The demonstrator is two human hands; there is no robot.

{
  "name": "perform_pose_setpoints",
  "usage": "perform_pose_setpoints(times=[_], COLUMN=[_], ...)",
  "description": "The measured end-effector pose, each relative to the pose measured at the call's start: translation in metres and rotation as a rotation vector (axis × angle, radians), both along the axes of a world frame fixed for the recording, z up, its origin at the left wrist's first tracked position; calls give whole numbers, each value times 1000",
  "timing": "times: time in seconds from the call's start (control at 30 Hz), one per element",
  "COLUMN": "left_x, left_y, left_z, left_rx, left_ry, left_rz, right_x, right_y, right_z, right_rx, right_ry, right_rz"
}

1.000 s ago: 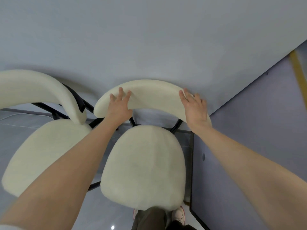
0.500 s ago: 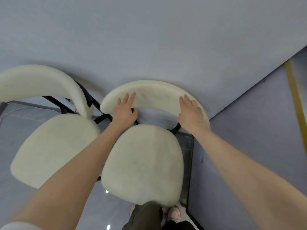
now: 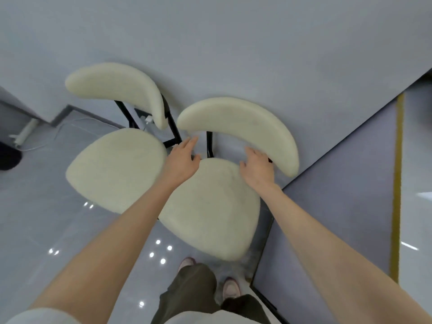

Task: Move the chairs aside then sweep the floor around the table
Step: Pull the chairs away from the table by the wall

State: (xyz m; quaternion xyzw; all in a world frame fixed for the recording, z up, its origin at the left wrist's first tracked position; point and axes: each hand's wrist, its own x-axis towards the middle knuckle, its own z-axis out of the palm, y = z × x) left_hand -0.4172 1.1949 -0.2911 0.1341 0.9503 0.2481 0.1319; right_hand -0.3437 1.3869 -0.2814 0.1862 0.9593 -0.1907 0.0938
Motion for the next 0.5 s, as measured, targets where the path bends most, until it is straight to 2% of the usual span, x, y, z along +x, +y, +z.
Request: perform_pose_setpoints(times=[0.17,0.5], left_x=[65,181], left_y=[-46,-136], left_z=[23,50], left_rx=[30,101], left_ry=[-1,89], left_rz=[164,492], right_x=[33,90], right_y=[-44,-136], right_z=[15,34], right_rx=[-149,-217], right_ry=[-9,56], right_rz=[103,384])
